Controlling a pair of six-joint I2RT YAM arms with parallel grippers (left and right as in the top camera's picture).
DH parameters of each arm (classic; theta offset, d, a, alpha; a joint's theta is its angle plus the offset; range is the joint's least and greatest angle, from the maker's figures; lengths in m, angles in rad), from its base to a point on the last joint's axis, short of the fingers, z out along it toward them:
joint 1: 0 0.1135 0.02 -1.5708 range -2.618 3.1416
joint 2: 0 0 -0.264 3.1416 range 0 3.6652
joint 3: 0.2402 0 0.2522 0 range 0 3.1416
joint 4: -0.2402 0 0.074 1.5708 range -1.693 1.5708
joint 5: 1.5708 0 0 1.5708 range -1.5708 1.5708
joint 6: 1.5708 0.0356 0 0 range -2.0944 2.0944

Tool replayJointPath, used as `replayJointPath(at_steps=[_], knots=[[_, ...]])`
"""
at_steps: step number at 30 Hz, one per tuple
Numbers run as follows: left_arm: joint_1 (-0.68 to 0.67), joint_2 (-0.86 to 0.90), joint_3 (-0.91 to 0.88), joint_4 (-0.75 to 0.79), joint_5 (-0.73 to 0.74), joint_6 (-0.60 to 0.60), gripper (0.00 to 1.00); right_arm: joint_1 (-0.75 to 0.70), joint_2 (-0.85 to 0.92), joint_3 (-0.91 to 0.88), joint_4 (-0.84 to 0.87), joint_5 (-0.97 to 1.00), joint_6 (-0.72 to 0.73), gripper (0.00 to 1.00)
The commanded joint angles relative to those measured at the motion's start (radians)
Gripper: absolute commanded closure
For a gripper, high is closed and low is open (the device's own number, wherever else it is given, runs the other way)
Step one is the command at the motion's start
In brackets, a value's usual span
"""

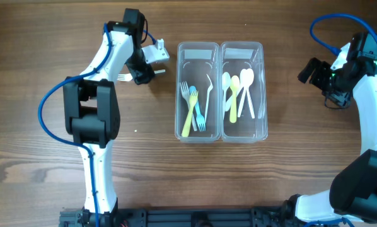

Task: Pack container
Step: 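Move the left gripper to the last white fork and grasp it, then place the white fork into the left container and release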

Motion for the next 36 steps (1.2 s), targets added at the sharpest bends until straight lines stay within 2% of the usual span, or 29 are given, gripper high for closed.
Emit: replayJointPath(at_steps=[1,6,12,18,24,28,29,30,31,36], knots=[[0.0,0.023,0.02,-0.018,-0.04,0.056,0.21,0.0,0.008,-0.003,-0.001,-0.005,0.015,0.0],[0.009,0.029,0.02,-0.029,-0.048,0.102,0.24,0.0,0.008,-0.003,-0.009,-0.005,0.014,0.0],[0.013,0.071,0.02,-0.067,-0.051,0.101,0.26,0.0,0.008,-0.003,-0.016,-0.005,0.015,0.0],[0.013,0.084,0.02,-0.1,-0.051,0.101,0.35,0.0,0.008,-0.003,-0.015,-0.005,0.015,0.0],[0.01,0.084,0.02,-0.141,-0.051,0.079,0.61,0.0,0.008,-0.003,-0.012,-0.005,0.015,0.0],[-0.005,0.073,0.02,-0.142,-0.051,-0.035,0.8,0.0,0.008,-0.003,-0.012,-0.005,0.015,0.0],[-0.01,0.069,0.02,-0.142,-0.05,-0.069,0.9,0.0,0.008,-0.003,-0.012,-0.005,0.015,0.0],[-0.015,0.065,0.02,-0.142,-0.051,-0.098,0.93,0.0,0.008,-0.003,-0.012,-0.005,0.015,0.0],[-0.021,0.062,0.02,-0.142,-0.051,-0.123,0.96,0.0,0.008,-0.003,-0.012,-0.005,0.015,0.0],[-0.051,0.056,0.02,-0.199,-0.051,-0.211,0.96,0.003,0.008,-0.003,-0.011,-0.005,0.016,0.0]])
